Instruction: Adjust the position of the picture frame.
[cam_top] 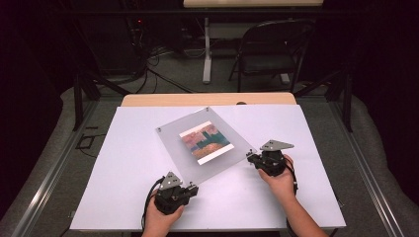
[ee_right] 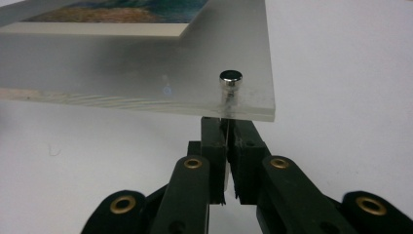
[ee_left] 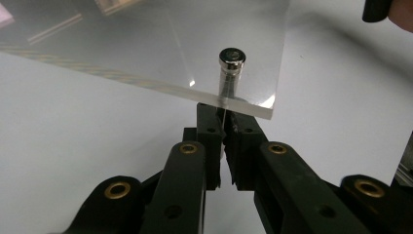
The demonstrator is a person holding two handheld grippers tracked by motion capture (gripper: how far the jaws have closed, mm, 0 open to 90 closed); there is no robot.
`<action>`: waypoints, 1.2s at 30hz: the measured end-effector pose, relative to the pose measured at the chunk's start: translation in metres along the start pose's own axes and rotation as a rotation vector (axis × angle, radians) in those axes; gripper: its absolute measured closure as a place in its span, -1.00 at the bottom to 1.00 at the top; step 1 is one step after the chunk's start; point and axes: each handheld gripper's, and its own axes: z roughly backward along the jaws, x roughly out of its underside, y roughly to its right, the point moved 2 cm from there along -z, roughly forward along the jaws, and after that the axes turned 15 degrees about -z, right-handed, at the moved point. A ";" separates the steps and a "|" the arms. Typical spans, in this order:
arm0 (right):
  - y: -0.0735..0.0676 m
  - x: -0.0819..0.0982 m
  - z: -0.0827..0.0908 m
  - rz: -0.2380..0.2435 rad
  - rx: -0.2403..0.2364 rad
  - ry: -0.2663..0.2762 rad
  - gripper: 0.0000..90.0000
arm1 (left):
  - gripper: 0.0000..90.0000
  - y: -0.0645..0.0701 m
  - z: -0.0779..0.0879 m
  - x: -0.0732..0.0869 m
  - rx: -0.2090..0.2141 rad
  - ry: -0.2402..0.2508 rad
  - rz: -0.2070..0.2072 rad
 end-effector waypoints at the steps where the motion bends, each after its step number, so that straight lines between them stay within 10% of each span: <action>1: 0.000 0.000 0.002 0.004 -0.003 0.003 0.90 | 0.89 -0.002 0.001 0.000 -0.005 0.003 0.006; 19: -0.034 0.016 0.019 -0.032 -0.085 0.036 0.90 | 0.88 -0.063 0.009 -0.005 -0.117 0.049 0.100; 36: -0.022 0.009 0.001 -0.050 -0.055 0.031 0.90 | 0.88 -0.074 -0.006 -0.007 -0.136 0.038 0.119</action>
